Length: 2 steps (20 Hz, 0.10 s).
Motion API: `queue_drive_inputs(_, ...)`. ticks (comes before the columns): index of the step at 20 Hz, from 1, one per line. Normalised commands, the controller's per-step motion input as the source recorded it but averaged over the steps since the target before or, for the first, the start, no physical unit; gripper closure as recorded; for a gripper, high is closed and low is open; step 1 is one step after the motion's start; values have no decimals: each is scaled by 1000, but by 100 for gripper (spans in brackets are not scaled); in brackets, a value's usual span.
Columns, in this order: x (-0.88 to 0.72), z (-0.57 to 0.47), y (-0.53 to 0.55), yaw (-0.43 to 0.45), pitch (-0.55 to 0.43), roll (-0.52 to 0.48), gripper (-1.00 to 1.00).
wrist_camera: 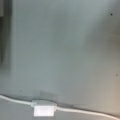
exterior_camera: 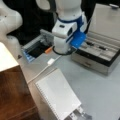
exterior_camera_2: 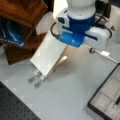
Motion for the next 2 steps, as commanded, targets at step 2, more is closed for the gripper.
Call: queue_drive_inputs(2,108,132,-110,-8,170,-45,-100)
